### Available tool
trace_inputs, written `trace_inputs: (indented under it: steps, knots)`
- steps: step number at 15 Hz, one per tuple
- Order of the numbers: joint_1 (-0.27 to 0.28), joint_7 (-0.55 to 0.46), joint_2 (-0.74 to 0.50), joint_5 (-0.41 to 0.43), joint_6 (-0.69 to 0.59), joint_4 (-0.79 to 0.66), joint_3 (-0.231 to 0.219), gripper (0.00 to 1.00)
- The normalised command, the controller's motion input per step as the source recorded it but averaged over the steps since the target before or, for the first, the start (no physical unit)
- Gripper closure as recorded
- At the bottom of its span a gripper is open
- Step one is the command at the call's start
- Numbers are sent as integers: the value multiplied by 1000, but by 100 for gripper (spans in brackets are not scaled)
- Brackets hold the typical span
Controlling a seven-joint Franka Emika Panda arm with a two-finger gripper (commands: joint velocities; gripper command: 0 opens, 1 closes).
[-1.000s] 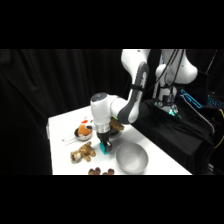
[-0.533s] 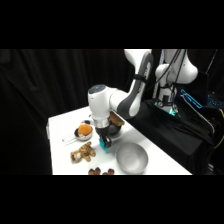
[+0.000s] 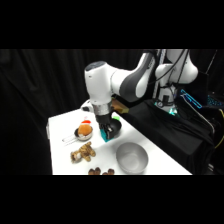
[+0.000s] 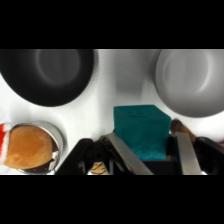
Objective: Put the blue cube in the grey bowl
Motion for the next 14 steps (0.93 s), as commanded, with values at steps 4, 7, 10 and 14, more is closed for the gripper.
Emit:
trace_inputs:
  steps: [4,7,10,14]
  knots:
    - [75,87,-307,53,-104,-194,115,74]
    - [90,87,-261,106,15,-242,113,74]
    - [87,69,-235,153,100,-269,107,74]
    - [79,49,-199,164,196,-269,91,74]
